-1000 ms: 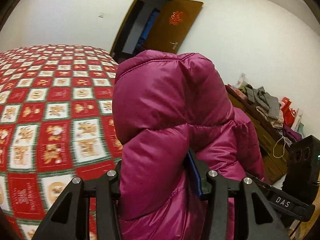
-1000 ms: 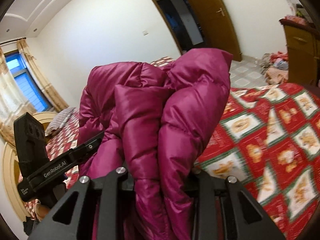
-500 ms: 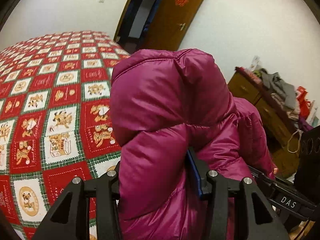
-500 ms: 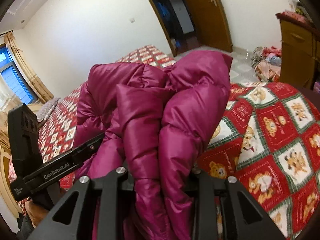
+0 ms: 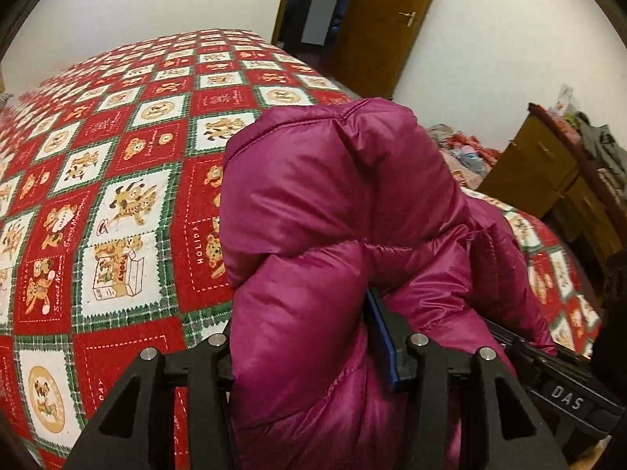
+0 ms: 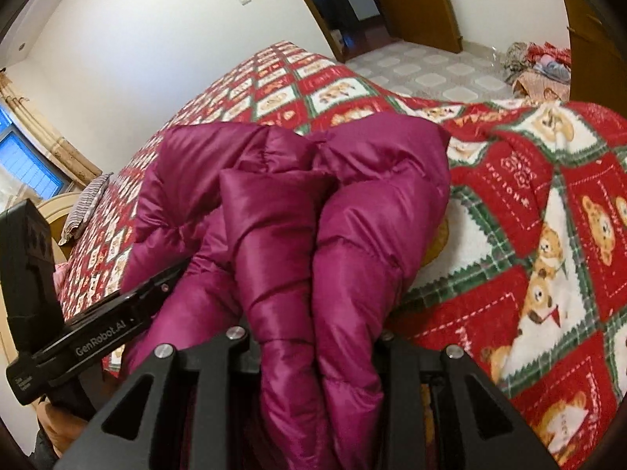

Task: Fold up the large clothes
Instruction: 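Lower the bundle back onto the quilt with both tools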

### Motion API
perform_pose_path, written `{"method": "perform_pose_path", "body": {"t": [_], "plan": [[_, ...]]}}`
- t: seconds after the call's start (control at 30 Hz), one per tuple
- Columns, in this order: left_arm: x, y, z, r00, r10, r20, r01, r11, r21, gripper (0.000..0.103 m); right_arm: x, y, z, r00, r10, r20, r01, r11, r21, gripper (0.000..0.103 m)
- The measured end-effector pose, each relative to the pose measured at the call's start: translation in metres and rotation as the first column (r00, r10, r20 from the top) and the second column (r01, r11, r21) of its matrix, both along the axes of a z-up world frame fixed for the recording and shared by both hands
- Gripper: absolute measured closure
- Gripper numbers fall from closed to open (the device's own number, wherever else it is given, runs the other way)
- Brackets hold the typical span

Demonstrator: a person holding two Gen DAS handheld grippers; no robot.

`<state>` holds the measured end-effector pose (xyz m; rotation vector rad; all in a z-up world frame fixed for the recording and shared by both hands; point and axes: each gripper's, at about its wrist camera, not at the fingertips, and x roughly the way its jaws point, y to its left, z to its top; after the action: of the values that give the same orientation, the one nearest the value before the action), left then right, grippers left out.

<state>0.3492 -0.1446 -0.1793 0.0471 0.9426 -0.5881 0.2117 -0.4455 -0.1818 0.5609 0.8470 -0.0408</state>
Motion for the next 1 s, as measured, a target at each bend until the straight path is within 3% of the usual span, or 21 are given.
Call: {"method": "perform_pose_path", "body": {"t": [0.2,0.3,0.43,0.5,0.6,0.67,0.77,0.87,1.0], "plan": [[-0.006,-0.013,-0.007,0.996,0.015,0.083,-0.023,0.995,0.094,0.041,-0.008,-0.004,0.006,0.999,-0.038,-0.010,0.038,0.999,-0.009,0.061],[-0.010,-0.013,-0.007,0.994,0.005,0.112,-0.017,0.994,0.109,0.041,-0.025,-0.006,0.023,0.996,-0.090,0.007,0.091,0.992,-0.089,0.053],[-0.009,-0.017,-0.007,0.992,0.009,0.130,-0.026,0.992,0.127,0.041,-0.050,-0.004,0.059,0.986,-0.149,0.071,0.160,0.966,-0.202,0.053],[-0.011,-0.020,-0.007,0.989,0.008,0.146,-0.030,0.989,0.146,0.041,-0.054,0.004,0.082,0.981,-0.160,0.113,0.187,0.940,-0.285,0.058],[-0.011,-0.024,-0.007,0.987,0.006,0.160,-0.033,0.985,0.166,0.041,-0.036,0.019,0.100,0.989,-0.089,0.121,0.123,0.944,-0.308,0.063],[-0.010,-0.024,-0.007,0.987,0.005,0.160,-0.033,0.985,0.170,0.041,-0.012,0.027,0.096,0.996,-0.049,0.078,0.072,0.944,-0.321,0.064],[-0.010,-0.023,-0.007,0.988,0.002,0.157,-0.029,0.985,0.171,0.041,0.024,0.020,0.066,0.997,-0.069,-0.023,0.060,0.956,-0.286,0.074],[-0.010,-0.024,-0.007,0.988,-0.003,0.155,-0.024,0.985,0.172,0.041,0.025,0.013,0.040,0.989,-0.123,-0.081,0.092,0.943,-0.319,0.078],[-0.008,-0.025,-0.004,0.990,-0.014,0.143,-0.010,0.986,0.168,0.041,0.011,0.001,0.023,0.984,-0.166,-0.071,0.139,0.946,-0.293,0.082]]}}
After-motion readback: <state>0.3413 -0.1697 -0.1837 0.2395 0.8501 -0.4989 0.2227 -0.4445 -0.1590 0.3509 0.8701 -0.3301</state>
